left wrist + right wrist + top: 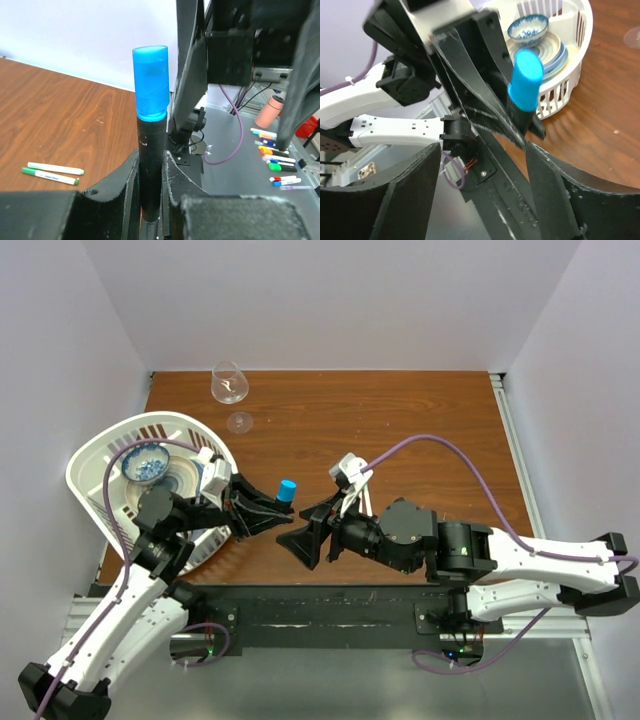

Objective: Insert the pens into the pen caps

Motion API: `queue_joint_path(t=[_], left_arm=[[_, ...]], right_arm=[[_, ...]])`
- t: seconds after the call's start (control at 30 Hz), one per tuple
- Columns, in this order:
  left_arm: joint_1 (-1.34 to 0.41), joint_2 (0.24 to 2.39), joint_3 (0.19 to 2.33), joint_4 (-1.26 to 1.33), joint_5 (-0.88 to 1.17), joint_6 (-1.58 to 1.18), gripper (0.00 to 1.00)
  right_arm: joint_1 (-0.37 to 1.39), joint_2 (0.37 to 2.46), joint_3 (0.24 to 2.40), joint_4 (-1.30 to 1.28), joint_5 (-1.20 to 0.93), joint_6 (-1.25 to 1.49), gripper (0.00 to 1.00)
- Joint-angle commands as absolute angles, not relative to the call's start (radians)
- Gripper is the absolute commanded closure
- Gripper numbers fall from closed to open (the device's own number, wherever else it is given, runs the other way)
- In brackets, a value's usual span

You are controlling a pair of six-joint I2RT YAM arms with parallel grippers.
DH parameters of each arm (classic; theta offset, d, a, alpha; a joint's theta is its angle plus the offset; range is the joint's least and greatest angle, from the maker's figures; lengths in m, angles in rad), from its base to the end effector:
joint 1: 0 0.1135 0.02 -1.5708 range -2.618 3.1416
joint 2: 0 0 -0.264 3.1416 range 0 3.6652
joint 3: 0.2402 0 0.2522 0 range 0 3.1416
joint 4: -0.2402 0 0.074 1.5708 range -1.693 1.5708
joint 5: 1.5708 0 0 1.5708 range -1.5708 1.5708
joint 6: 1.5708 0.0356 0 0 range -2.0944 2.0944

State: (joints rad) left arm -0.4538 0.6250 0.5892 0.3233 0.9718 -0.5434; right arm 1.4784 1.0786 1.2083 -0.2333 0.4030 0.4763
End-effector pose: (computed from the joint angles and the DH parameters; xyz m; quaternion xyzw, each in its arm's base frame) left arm 0.1157 -0.0891 0.3458 0.3500 0.5455 -0.5842 0.4885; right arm 0.0357 0.2343 0.4263 -0.2320 0.7027 0.4607 0.4901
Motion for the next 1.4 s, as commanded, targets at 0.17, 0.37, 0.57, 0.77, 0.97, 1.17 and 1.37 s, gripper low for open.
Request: queue_joint_path(t=[0.17,0.37,0.57,0.77,0.97,1.17,1.37], left_arm=[[-0.449,0.574,0.538,0.454,1.051,-0.661,1.00],[-0.449,0.552,0.499,0.586,1.066,-0.774,1.00],[-0.451,0.555,0.491,0.601,1.058,-0.785,1.00],[-0.451,0.561,0.480,0.607,1.052,-0.782,1.00],[-0.449,0.568,0.476,0.612,1.055,-0.779,1.00],[-0.449,0.568,0.466,0.617,1.052,-0.781,1.00],[-0.449,0.568,0.463,0.620,1.045,-0.782,1.00]], right_arm=[[1.402,1.111,1.406,-0.331,0.373,0.322,0.20],[1.321,1.150,1.448,-0.321,0.194,0.319,0.23],[1.321,1.187,1.453,-0.253,0.095,0.345,0.28],[1.321,1.226,1.456,-0.225,0.069,0.371,0.39],[1.319,1.230,1.451,-0.218,0.083,0.380,0.43],[1.319,1.224,1.463,-0.233,0.135,0.383,0.44],[1.321,1.210,1.439,-0.227,0.146,0.393,0.54]])
